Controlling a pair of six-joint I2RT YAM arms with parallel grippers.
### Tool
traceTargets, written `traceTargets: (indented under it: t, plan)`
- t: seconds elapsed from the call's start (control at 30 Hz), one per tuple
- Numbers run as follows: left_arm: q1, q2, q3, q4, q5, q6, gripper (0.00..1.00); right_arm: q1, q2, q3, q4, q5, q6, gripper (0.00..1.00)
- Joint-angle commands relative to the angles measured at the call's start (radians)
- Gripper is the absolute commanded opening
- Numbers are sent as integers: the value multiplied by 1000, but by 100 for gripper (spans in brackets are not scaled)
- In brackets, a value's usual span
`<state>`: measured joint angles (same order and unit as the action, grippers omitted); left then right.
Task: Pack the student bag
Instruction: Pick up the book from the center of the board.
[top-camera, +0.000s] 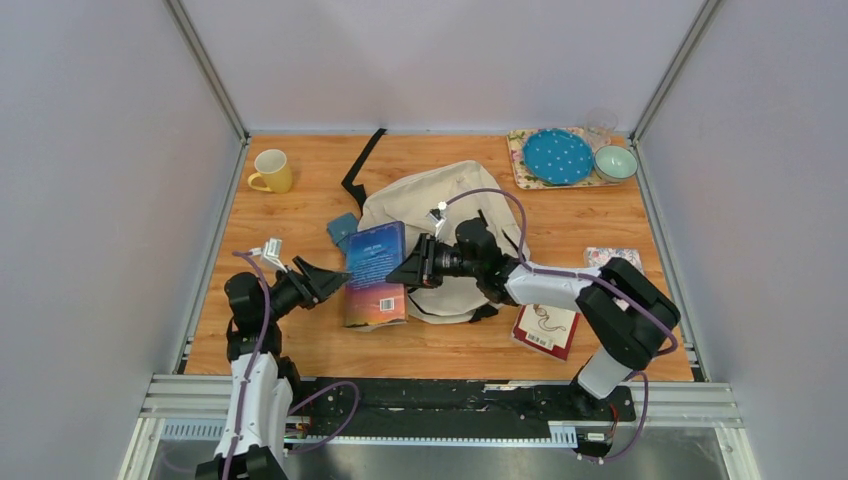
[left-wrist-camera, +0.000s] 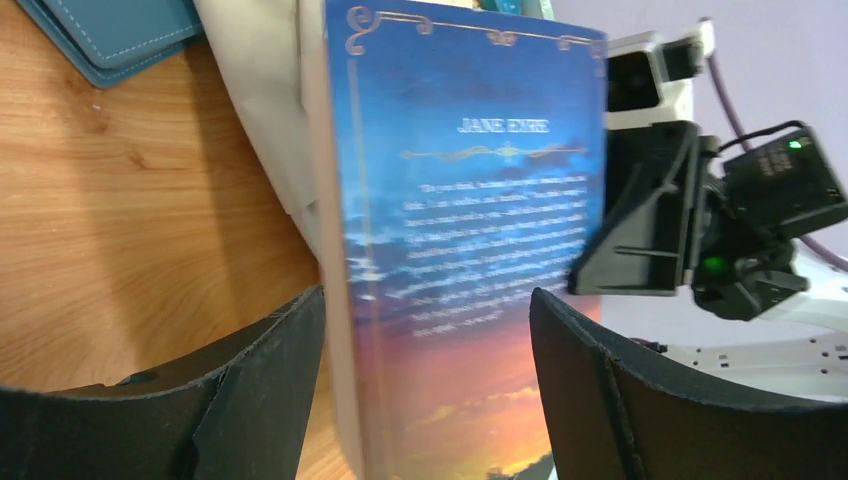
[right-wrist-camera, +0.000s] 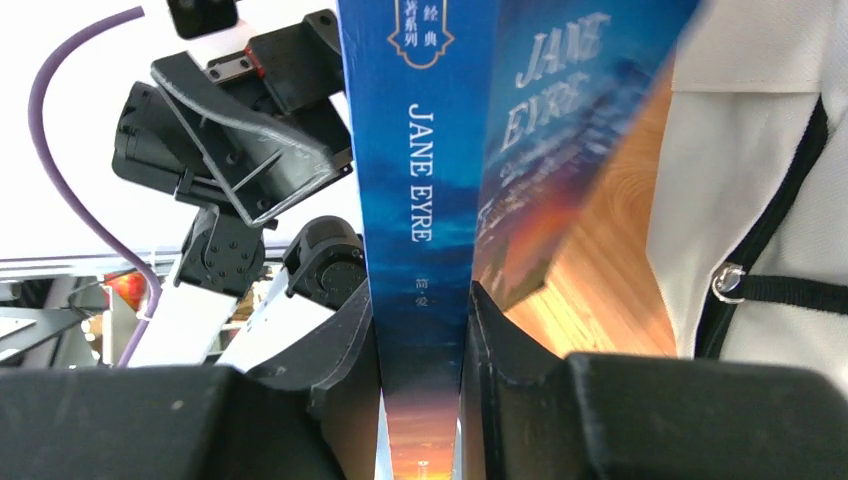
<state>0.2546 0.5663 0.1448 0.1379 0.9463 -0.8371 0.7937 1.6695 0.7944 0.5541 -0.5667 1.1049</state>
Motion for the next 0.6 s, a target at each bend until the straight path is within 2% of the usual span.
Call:
traceTargets:
  t: [0.0, 0.03, 0.2, 0.27, 0.4, 0.57]
  plan:
    - [-12, 7, 6, -3, 12, 31, 80, 6, -154, 29, 6, 25, -93, 0]
    - [-20, 15, -8, 68, 16, 6, 81, 6, -166, 28, -3, 28, -94, 0]
    - [-118, 46, -39, 184, -20, -72, 81, 6, -212, 26, 12, 2, -68, 0]
    - [-161, 66, -69, 313, -30, -130, 81, 6, -223, 25, 36, -15, -51, 0]
    - [-175, 121, -116, 533, -30, -261, 82, 6, -258, 35, 99, -44, -11, 0]
    - [-190, 155, -136, 670, -26, -333, 82, 7, -316, 62, 96, -68, -2, 0]
